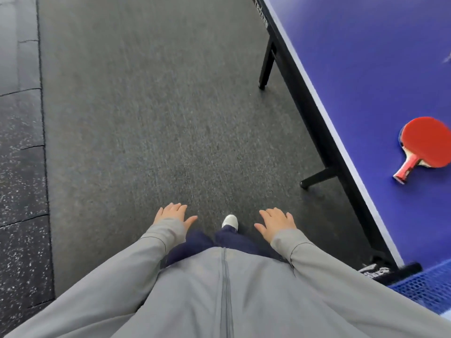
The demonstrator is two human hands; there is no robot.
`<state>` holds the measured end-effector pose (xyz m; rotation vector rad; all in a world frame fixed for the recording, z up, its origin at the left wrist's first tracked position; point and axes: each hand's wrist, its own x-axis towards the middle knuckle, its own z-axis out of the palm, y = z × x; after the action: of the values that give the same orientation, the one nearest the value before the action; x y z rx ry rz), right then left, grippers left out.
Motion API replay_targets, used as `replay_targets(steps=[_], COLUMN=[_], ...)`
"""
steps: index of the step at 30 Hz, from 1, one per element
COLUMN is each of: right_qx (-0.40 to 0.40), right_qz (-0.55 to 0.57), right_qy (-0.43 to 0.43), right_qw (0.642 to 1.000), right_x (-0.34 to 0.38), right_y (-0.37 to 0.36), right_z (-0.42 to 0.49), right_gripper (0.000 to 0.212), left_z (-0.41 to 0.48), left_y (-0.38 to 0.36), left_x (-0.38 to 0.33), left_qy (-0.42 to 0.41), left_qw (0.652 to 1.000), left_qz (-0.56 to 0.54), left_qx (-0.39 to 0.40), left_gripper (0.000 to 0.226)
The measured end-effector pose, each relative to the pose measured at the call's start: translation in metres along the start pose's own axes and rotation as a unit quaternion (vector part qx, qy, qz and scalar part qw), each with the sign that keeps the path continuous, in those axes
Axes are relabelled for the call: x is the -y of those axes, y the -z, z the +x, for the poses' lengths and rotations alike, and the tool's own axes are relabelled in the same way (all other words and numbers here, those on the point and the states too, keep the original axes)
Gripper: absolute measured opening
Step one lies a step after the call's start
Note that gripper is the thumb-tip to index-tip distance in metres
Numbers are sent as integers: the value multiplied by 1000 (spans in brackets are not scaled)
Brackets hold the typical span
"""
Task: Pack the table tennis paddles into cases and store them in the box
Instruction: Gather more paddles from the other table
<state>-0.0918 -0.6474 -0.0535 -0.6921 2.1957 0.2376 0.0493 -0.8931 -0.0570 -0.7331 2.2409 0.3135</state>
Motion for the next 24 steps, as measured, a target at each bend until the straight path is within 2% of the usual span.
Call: replay_targets(steps=[5,11,18,24], right_qx=[-18,-9,4,-16], right_qz=[72,188,305,379], right_qy=[-66,-160,-283,-358], right_qw=[995,969,909,853], right_x=[-24,-37,-25,-23], right_y=[40,70,111,150], right_z=[22,47,75,93], right_gripper=[55,56,57,61], left_z=[48,112,194,228], left_y=[65,126,203,265], left_x=[-42,-93,-140,-195], left_qy=[-80,-194,-304,-370], left_qw=[996,977,932,900], left_qz=[30,93,198,228], left_qx=[-24,-13,16,26], left_gripper=[67,67,69,68])
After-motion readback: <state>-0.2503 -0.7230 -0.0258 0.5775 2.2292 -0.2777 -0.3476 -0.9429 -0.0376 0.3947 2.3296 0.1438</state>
